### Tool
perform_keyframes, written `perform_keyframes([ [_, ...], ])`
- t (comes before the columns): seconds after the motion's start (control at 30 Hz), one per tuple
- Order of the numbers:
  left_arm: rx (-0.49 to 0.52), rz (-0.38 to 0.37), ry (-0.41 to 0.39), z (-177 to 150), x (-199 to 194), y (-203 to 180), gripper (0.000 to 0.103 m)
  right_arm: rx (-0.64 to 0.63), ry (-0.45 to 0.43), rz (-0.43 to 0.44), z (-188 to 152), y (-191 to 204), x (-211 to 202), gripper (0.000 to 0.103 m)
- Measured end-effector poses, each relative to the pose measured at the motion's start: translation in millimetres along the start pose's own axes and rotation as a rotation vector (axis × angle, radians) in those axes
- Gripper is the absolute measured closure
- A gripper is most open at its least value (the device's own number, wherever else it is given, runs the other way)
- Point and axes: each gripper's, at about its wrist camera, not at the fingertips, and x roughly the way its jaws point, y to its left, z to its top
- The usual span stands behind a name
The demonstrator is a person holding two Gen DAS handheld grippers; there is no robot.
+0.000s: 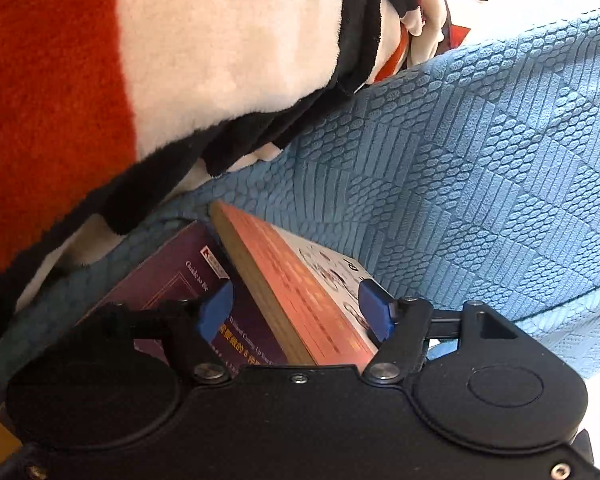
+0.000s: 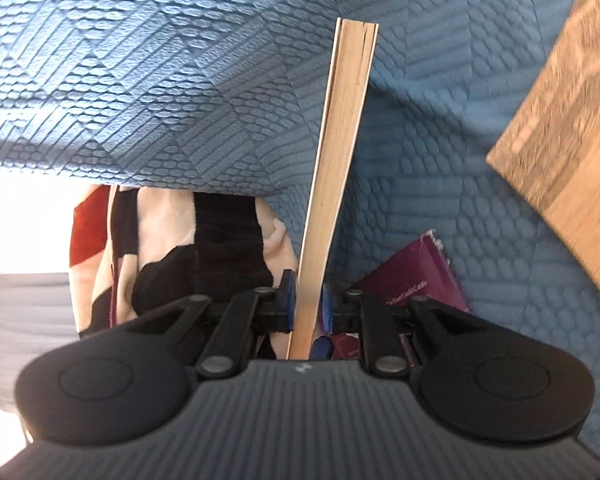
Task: Organize objects
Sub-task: 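Lift the orange book upright with the right gripper, then carry the upright orange book with both grippers toward the tan book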
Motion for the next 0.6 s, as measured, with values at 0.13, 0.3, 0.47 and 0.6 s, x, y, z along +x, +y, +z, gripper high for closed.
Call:
perform_keyframes([
  [0.13,0.024,0.017,0.000,0.0,2.9,-2.8,0.037,-0.042,0.000,-0.011,5.1,2.3,-9.9,0.087],
  [0.3,0.050,-0.005,0.043,-3.5,11.7,-7.7,0.039,-0.083,0.013,-0.023,8.4,1.8,-19.8,0.087],
  [0.47,0.057,-0.019,0.088,-10.1,22.5,-10.1,0.050,-0.095,-0.023,-0.034,13.0,-1.9,-32.1,0.087],
  [0.6,0.053,-0.020,0.084,-16.4,25.5,-10.9,0.066,-0.043,-0.037,-0.039,20.7,-12.7,-35.3,0.086],
])
